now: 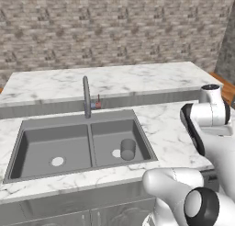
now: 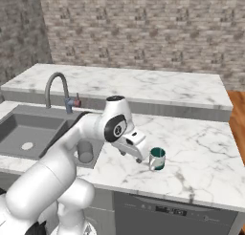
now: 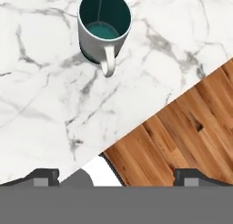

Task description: Move any existing items from the left basin to the right basin for drying. Then move the mug from the counter to the left basin of the sink for washing.

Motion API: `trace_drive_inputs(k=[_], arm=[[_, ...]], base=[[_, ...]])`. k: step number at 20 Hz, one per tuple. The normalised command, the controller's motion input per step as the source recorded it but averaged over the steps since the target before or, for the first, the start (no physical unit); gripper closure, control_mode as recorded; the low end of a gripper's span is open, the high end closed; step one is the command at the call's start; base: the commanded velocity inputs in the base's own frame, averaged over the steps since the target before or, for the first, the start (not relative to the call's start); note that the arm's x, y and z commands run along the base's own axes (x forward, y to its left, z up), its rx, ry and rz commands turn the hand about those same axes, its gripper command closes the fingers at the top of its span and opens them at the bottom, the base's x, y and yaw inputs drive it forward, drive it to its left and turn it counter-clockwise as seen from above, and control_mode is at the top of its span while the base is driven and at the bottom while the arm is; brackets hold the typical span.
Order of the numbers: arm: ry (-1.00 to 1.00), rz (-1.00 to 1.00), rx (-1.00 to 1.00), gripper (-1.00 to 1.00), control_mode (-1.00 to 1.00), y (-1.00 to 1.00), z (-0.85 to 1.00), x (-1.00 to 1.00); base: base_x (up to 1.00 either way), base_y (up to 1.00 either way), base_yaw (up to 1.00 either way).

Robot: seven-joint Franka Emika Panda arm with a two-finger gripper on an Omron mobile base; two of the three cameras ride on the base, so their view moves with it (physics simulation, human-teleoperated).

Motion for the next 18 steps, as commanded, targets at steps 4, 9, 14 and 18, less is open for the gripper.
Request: trace_drive_inputs(k=[4,9,14,18], arm=[[0.11,0.00,0.03,-1.00,-1.00,-0.21,-0.42,0.00],[0.02,0.00,0.02,-1.00,-1.00,-0.29,-0.26,0.01],[0.00,0.04,0.07,-1.00,-1.00,-0.10,-0.16,0.15],[0.00,0.06,0.07,-1.00,-1.00,0.00,-0.03,0.24]], base=[[0.00,0.00,0.00],[0.00,0.00,0.00],[0.00,0.00,0.00],[0.00,0.00,0.00]])
